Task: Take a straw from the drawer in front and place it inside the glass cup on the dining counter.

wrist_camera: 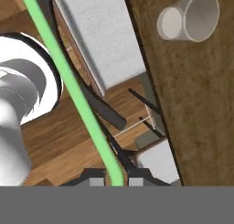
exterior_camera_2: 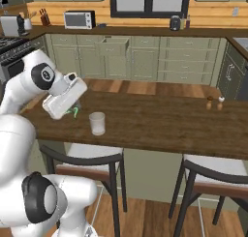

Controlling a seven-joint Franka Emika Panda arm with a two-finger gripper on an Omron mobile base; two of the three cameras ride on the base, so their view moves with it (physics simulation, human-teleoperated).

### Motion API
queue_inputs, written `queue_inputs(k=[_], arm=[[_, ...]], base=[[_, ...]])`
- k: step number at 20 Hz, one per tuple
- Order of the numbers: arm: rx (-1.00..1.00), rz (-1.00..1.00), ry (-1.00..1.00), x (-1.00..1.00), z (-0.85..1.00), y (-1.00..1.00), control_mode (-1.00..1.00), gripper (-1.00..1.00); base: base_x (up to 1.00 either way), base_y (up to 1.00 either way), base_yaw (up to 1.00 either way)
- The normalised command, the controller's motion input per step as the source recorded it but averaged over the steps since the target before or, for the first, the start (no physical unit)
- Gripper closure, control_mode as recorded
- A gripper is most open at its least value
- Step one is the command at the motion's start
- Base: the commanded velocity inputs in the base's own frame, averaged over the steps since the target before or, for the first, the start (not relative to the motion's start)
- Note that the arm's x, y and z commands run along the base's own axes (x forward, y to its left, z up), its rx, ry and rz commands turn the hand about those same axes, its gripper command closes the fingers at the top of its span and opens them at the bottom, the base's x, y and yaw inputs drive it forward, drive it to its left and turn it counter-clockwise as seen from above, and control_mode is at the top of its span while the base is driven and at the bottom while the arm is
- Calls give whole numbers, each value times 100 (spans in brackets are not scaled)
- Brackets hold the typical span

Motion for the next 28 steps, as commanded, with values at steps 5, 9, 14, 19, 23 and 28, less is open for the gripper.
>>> queue_inputs(k=[5,9,14,19,23,28], arm=[[-44,0,-17,65,39,3,-100,100],[-43,0,-5,74,3,0,-100,100],[-33,0,0,79,-20,0,-100,100],[-16,2,4,59,-17,0,-100,100],[-2,4,16,60,-37,0,-100,100],[0,2,13,65,-36,0,-100,100]], base=[[0,0,0],[0,0,0],[0,0,0],[0,0,0],[0,0,0],[0,0,0]])
